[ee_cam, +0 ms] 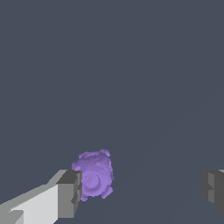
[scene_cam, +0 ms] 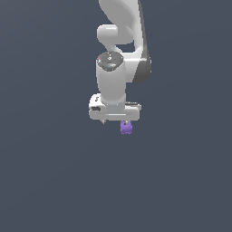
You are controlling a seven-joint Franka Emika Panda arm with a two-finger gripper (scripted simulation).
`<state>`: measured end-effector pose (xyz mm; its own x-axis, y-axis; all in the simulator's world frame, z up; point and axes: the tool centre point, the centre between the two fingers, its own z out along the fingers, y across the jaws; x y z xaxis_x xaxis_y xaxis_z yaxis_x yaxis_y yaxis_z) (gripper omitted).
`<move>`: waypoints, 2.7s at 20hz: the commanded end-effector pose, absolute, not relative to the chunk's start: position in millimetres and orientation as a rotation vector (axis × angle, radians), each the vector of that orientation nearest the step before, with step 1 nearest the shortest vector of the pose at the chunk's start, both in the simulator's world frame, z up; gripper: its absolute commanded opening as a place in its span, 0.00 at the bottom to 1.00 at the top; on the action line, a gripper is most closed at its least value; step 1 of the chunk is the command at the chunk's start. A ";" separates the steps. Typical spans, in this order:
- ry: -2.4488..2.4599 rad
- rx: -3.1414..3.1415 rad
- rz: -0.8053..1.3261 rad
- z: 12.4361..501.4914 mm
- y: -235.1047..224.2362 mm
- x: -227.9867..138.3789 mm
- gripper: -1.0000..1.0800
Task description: Pick up the object and move it to a goal position.
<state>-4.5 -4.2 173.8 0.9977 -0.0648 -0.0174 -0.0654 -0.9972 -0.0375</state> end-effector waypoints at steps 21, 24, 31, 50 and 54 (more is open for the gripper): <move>0.137 -3.111 0.063 152.8 -11.5 -16.8 0.96; 0.087 -3.119 0.053 141.7 0.1 -23.6 0.96; -0.068 -3.135 0.023 110.4 34.2 -48.0 0.96; -0.184 -3.136 0.002 77.9 58.3 -69.5 0.96; -0.186 -3.136 0.001 58.0 58.5 -70.5 0.96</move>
